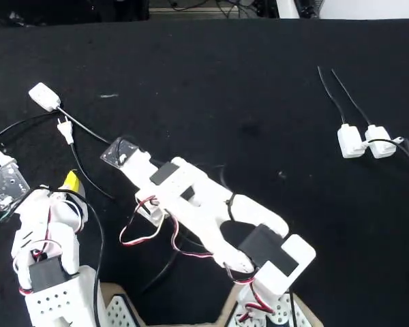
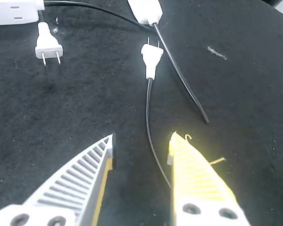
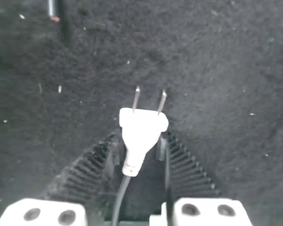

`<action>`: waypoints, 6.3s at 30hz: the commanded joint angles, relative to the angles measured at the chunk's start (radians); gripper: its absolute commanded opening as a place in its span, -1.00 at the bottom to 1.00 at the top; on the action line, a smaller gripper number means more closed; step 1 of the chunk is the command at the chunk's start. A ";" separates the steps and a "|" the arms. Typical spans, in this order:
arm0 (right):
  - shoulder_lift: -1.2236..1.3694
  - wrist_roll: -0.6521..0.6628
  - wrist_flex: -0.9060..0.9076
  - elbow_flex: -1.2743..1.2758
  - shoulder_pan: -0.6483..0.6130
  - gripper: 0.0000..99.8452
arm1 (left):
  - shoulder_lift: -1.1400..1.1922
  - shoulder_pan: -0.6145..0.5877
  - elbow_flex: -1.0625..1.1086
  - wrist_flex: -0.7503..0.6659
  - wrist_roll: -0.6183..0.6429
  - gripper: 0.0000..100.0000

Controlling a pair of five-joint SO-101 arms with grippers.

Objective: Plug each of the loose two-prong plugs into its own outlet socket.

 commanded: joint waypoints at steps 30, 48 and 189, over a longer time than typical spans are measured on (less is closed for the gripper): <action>-0.671 0.025 -0.649 0.619 -0.114 -0.98 | -0.009 0.346 -0.113 -0.015 -0.014 -0.61; -1.041 0.025 -0.614 0.768 -0.117 -0.98 | -0.009 0.344 -0.067 -0.017 -0.018 -0.60; -1.237 -0.081 -0.373 0.727 -0.078 -0.98 | -0.009 0.441 0.070 0.006 -0.239 -0.61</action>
